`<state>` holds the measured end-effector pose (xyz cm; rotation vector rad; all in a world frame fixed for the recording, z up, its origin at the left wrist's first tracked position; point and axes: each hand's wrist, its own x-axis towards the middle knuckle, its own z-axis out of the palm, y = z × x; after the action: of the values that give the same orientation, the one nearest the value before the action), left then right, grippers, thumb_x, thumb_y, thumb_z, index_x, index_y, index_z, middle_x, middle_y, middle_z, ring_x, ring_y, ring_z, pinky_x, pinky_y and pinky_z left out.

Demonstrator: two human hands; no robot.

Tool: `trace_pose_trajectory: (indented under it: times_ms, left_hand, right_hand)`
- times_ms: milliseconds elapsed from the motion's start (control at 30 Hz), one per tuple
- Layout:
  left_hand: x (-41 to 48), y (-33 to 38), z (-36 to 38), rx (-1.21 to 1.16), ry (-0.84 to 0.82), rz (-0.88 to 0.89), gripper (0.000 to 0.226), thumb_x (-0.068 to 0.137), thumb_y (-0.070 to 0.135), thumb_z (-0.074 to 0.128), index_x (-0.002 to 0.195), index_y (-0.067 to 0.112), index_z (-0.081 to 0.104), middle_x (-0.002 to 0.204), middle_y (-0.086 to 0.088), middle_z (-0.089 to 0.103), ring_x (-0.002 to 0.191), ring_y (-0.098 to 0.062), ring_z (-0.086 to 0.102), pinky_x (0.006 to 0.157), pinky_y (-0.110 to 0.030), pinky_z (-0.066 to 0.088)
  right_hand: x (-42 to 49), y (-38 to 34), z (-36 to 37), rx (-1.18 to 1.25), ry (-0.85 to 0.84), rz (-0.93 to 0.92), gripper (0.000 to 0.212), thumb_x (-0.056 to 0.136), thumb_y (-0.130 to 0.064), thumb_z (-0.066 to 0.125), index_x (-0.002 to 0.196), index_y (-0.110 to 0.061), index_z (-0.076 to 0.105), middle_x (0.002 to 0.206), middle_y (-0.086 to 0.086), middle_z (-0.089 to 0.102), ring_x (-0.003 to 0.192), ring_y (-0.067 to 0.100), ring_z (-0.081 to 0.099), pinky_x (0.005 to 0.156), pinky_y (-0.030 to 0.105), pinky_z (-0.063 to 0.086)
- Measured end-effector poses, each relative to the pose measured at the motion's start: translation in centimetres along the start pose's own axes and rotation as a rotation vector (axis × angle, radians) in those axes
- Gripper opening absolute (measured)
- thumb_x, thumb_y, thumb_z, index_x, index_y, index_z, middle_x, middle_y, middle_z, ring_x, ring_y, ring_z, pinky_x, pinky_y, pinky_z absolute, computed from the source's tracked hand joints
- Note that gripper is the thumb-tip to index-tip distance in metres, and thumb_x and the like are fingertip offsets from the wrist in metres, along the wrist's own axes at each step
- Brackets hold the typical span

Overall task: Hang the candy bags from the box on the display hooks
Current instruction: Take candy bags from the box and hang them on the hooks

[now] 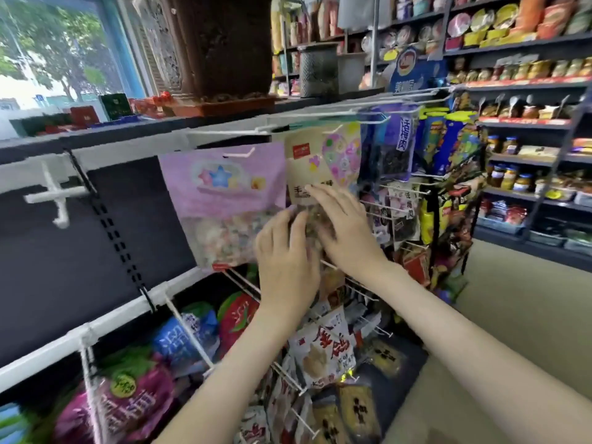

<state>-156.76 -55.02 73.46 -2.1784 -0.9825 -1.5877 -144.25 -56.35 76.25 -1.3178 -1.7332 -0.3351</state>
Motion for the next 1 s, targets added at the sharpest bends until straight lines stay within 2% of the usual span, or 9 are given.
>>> trace_pose_trajectory:
  times_ms: [133,267,400,467,567,633,733,833,1000]
  left_hand:
    - [-4.6,5.9,3.3,-0.218,-0.298,0.059,0.037,0.088,0.011,0.045,0.12,0.002,0.061,0.119,-0.013,0.063,0.112,-0.028,0.055,0.098,-0.041,0.043]
    - [-10.3,11.7,7.5,-0.36,-0.615,0.081,0.039,0.086,0.012,0.047,0.121,-0.001,0.058,0.113,-0.015,0.063,0.105,-0.027,0.054,0.09,-0.039,0.047]
    - [-19.3,17.0,12.0,-0.424,-0.99,0.123,0.045,0.083,0.019,0.044,0.121,-0.001,0.058,0.109,-0.018,0.065,0.101,-0.032,0.06,0.086,-0.037,0.05]
    - [-25.2,19.4,13.7,-0.46,-1.198,0.157,0.049,0.081,0.023,0.041,0.12,-0.002,0.058,0.11,-0.02,0.064,0.099,-0.036,0.063,0.085,-0.04,0.052]
    - [-34.7,22.0,15.1,-0.484,-1.476,0.209,0.047,0.089,0.018,0.047,0.132,0.001,0.05,0.131,-0.02,0.053,0.118,-0.039,0.051,0.1,-0.042,0.042]
    - [-41.4,23.1,15.5,-0.515,-1.626,0.2,0.049,0.088,0.017,0.046,0.133,-0.001,0.05,0.137,-0.026,0.046,0.119,-0.045,0.049,0.102,-0.044,0.04]
    - [-51.1,23.5,15.3,-0.521,-1.811,0.177,0.055,0.083,0.023,0.038,0.129,-0.004,0.053,0.134,-0.035,0.045,0.112,-0.054,0.051,0.092,-0.051,0.046]
    - [-59.2,22.0,14.9,-0.448,-2.01,0.208,0.055,0.093,0.018,0.047,0.146,0.01,0.034,0.153,-0.018,0.025,0.136,-0.037,0.032,0.106,-0.035,0.031]
    - [-68.2,19.0,15.3,-0.408,-2.09,0.18,0.054,0.096,0.017,0.048,0.147,0.012,0.031,0.153,-0.012,0.028,0.136,-0.031,0.034,0.106,-0.031,0.027]
  right_hand:
    - [-7.9,3.9,-3.2,0.021,-0.07,0.185,0.046,0.091,-0.008,0.049,0.137,-0.013,0.046,0.139,0.006,0.047,0.132,0.016,0.034,0.112,0.031,0.026]
    - [-17.3,7.7,-6.7,0.03,-0.164,0.502,0.049,0.092,0.0,0.048,0.138,-0.015,0.045,0.139,0.004,0.045,0.131,0.013,0.031,0.11,0.018,0.021]
    - [-29.6,11.6,-8.8,-0.003,-0.167,0.878,0.05,0.088,0.001,0.052,0.136,-0.007,0.045,0.137,0.014,0.048,0.129,0.024,0.038,0.103,0.01,0.014]
    - [-37.4,13.0,-9.1,-0.004,-0.162,1.119,0.049,0.088,0.001,0.054,0.136,-0.003,0.044,0.138,0.018,0.047,0.13,0.031,0.039,0.103,0.013,0.015]
    - [-50.3,13.5,-8.7,-0.043,-0.239,1.426,0.046,0.091,-0.002,0.053,0.136,-0.003,0.044,0.136,0.018,0.048,0.129,0.031,0.041,0.105,0.023,0.022]
    - [-59.2,13.2,-7.6,-0.044,-0.253,1.602,0.046,0.087,0.003,0.051,0.133,-0.003,0.05,0.129,0.021,0.053,0.121,0.036,0.047,0.103,0.03,0.028]
    - [-70.7,11.2,-4.4,-0.024,-0.252,1.841,0.051,0.081,0.008,0.045,0.13,-0.003,0.054,0.126,0.024,0.055,0.115,0.039,0.052,0.099,0.039,0.04]
    - [-78.7,8.3,-0.6,0.037,-0.203,2.066,0.042,0.085,0.008,0.051,0.126,0.0,0.055,0.121,0.015,0.059,0.113,0.027,0.055,0.086,0.024,0.037]
    - [-88.7,6.8,6.7,0.106,0.017,2.35,0.025,0.087,-0.012,0.061,0.111,-0.01,0.053,0.103,0.008,0.061,0.095,0.024,0.059,0.07,0.026,0.037]
